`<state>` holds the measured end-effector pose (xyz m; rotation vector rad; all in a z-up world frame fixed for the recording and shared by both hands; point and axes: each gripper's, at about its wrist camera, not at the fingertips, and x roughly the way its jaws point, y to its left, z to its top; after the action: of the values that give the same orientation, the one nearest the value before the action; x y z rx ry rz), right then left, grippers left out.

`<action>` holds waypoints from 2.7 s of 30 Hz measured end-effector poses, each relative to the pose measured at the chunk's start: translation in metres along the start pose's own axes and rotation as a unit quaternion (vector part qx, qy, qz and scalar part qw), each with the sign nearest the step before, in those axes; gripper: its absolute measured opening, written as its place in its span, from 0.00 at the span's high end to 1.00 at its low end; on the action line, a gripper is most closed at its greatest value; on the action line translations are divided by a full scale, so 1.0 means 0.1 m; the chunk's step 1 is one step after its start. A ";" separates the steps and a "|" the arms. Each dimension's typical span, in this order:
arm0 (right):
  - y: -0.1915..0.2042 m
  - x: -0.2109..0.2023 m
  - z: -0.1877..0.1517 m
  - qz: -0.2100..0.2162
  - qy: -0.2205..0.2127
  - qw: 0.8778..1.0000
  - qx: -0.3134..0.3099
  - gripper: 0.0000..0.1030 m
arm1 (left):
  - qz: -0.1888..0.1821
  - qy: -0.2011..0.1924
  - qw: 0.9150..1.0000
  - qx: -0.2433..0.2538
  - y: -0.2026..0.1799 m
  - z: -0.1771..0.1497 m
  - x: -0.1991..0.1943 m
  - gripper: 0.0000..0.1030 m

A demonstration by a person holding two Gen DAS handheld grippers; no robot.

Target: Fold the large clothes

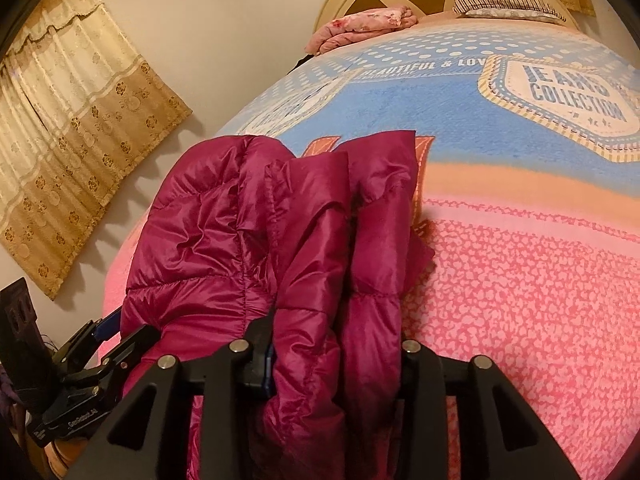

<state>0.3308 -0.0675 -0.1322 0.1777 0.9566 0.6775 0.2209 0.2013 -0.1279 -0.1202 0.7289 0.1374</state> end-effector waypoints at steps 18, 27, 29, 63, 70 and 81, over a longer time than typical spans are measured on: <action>0.61 -1.19 -0.21 -0.065 -0.129 0.987 -0.073 0.40 | 0.012 -0.126 0.992 -0.002 -0.12 0.07 -1.12 0.01; 0.81 -1.64 -0.34 -0.074 -0.172 0.979 -0.081 0.38 | -0.005 -0.160 0.987 0.001 -0.29 0.13 -1.40 0.00; 0.85 -1.69 -0.36 -0.076 -0.176 0.978 -0.086 0.38 | -0.006 -0.167 0.986 0.003 -0.31 0.11 -1.46 0.00; 0.99 -1.86 -0.48 -0.065 -0.191 0.975 -0.095 0.31 | -0.004 -0.176 0.984 -0.011 -0.29 0.08 -1.55 0.00; 1.00 -1.83 -0.50 -0.063 -0.188 0.975 -0.095 0.31 | -0.004 -0.176 0.984 -0.011 -0.29 0.08 -1.55 0.00; 1.03 -1.89 -0.51 -0.057 -0.201 0.973 -0.097 0.29 | 0.001 -0.178 0.984 -0.020 -0.29 0.09 -1.56 0.00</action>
<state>0.1694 -0.1087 0.0135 0.0802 0.5047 0.5953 0.1165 0.1612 -0.0152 -0.1290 0.3701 0.1703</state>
